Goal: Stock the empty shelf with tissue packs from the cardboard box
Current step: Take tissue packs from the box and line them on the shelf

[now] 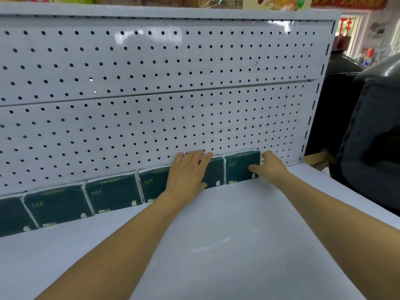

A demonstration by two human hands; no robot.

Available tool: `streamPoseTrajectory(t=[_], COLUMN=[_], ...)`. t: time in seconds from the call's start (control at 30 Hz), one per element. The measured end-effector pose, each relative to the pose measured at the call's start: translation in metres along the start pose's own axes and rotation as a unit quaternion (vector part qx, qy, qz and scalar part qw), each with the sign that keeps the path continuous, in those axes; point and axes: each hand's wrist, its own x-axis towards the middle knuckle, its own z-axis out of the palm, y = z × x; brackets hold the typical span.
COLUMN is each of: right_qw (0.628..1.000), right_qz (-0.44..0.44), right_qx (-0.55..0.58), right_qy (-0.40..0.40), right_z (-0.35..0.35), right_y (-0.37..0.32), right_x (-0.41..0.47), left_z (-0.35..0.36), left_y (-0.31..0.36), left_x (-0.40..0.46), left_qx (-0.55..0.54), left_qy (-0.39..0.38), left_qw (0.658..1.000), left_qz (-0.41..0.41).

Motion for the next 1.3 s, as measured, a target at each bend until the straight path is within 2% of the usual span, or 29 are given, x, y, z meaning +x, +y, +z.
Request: streamPoseTrajectory(t=[0.07,0.1,0.2,0.33,0.47,0.63,0.8,0.97,1.13,1.3], right_qw=[0.99,0.983,0.964,0.921,0.891,0.866,0.85,0.803,0.766,0.726], right_qz=[-0.039,-0.075,-0.204,-0.346,-0.421,-0.48,-0.526,-0.593,-0.633,-0.668], right_qx=[-0.13,-0.154,-0.142,-0.124,-0.105,-0.092,-0.027,-0.006,0.024,0.018], right_qy=[0.05,0.071,0.095,0.128,0.135,0.103,0.019,-0.06,-0.109,-0.161], right_z=[-0.005,-0.006,-0.007,0.003,0.029,0.073,0.13,0.203,0.283,0.378], right_y=[-0.008,-0.011,-0.018,-0.024,-0.041,-0.069,-0.108,-0.16,-0.221,-0.26], right_x=[-0.019,-0.032,-0.081,-0.154,-0.224,-0.306,-0.387,-0.473,-0.584,-0.696], left_z=[-0.02,-0.033,-0.071,-0.114,-0.138,-0.152,-0.167,-0.194,-0.222,-0.233], left_y=[-0.002,-0.004,-0.013,-0.022,-0.029,-0.031,-0.053,-0.1,-0.158,-0.209], left_x=[-0.006,-0.013,-0.045,-0.115,-0.199,-0.309,-0.415,-0.531,-0.67,-0.825], left_qx=[-0.015,-0.02,-0.028,-0.033,-0.038,-0.048,-0.03,0.014,0.061,0.057], left_qy=[0.002,0.007,0.025,0.056,0.107,0.145,0.104,0.075,-0.007,-0.112], left_qw=[1.0,1.0,0.999,0.996,0.989,0.972,0.96,0.941,0.919,0.887], left_qz=[-0.007,-0.014,-0.033,-0.056,-0.098,-0.18,-0.258,-0.329,-0.389,-0.444])
